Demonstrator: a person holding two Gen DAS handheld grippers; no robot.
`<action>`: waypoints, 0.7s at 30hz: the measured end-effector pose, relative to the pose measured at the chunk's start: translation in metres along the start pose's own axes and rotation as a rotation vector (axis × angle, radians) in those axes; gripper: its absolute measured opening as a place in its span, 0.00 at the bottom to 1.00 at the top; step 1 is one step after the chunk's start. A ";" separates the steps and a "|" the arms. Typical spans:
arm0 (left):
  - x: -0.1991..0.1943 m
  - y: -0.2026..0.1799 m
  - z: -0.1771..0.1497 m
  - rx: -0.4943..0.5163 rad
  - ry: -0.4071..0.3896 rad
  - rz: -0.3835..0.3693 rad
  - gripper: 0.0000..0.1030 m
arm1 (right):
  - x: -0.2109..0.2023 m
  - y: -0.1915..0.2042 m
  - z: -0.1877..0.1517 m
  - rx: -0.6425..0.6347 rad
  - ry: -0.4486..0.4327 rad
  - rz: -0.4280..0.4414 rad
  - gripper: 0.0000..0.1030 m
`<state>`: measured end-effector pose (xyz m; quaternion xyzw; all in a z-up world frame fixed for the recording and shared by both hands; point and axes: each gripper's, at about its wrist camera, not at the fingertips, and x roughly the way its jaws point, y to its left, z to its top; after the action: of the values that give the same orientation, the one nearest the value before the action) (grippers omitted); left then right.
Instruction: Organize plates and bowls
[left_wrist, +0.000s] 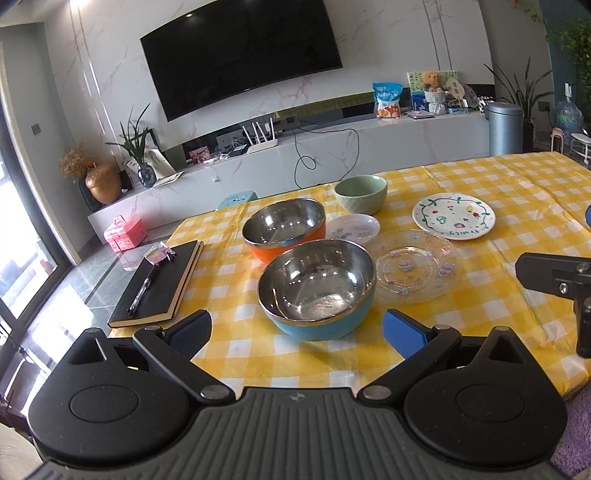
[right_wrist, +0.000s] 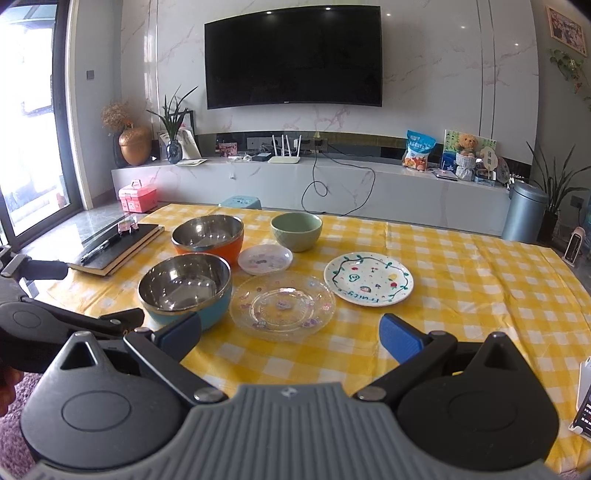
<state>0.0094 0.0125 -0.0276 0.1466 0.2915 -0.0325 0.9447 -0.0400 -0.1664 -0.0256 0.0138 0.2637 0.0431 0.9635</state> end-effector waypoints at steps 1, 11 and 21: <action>0.001 0.003 0.000 -0.010 -0.005 0.000 1.00 | 0.002 0.001 0.001 0.003 -0.005 -0.009 0.98; 0.021 0.046 0.003 -0.228 0.012 -0.067 1.00 | 0.051 0.023 0.009 0.029 0.049 -0.019 0.97; 0.059 0.094 0.004 -0.456 0.070 -0.129 0.82 | 0.102 0.053 0.027 0.022 0.087 0.031 0.91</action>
<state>0.0745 0.1021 -0.0335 -0.0883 0.3325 -0.0209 0.9387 0.0574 -0.1048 -0.0513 0.0267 0.3056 0.0555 0.9502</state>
